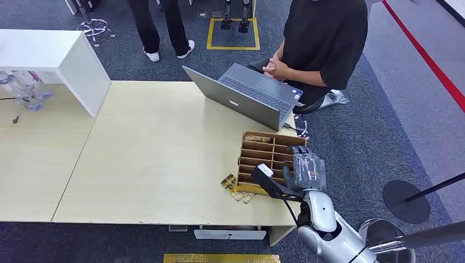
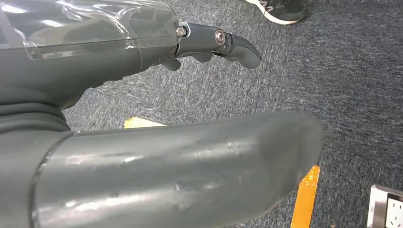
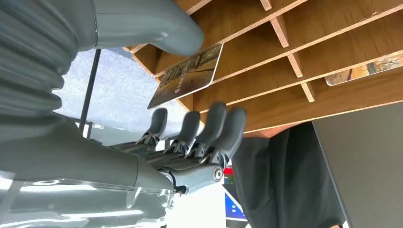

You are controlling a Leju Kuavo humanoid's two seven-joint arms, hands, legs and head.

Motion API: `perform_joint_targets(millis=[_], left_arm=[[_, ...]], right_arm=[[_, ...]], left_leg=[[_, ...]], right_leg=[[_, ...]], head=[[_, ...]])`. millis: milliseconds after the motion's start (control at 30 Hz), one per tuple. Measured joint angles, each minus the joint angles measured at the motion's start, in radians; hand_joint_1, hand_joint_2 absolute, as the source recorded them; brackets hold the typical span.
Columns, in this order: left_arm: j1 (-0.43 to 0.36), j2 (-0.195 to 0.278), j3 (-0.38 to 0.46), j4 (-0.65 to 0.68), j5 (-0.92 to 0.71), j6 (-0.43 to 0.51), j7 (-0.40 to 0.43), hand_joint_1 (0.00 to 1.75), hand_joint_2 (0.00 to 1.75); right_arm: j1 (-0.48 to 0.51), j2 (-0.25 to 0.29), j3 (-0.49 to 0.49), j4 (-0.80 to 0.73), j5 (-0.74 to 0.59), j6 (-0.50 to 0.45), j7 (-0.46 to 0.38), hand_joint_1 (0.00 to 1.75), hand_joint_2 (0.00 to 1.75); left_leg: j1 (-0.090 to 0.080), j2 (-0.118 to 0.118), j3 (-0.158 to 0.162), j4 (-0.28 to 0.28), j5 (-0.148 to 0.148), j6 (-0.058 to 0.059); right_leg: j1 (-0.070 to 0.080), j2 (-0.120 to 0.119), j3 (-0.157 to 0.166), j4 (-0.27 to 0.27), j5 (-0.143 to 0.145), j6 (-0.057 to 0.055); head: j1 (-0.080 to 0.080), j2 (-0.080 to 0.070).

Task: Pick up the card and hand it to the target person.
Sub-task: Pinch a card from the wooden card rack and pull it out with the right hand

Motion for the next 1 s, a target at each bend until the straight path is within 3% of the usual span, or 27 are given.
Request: perform_joint_targets(millis=[467,667,1000], left_arm=[[0.0,0.0,0.0,0.0,-0.002,0.0,0.001,0.0,0.0],[0.0,0.0,0.0,0.0,-0.001,0.0,0.002,0.0,0.0],[0.0,0.0,0.0,0.0,-0.002,0.0,0.002,0.0,0.0]], right_arm=[[0.002,-0.002,-0.006,0.0,0.02,0.02,0.0,1.03,1.75],[0.002,-0.002,-0.006,0.0,0.026,0.035,0.0,1.33,1.75],[0.003,-0.002,-0.017,0.0,0.038,0.048,0.0,1.48,1.75]], left_leg=[[0.0,0.0,0.0,0.0,0.0,0.0],[0.0,0.0,0.0,0.0,0.0,0.0],[0.0,0.0,0.0,0.0,0.0,0.0]], right_leg=[[0.0,0.0,0.0,0.0,0.0,0.0],[0.0,0.0,0.0,0.0,0.0,0.0],[0.0,0.0,0.0,0.0,0.0,0.0]], head=[[0.0,0.0],[0.0,0.0],[0.0,0.0]])
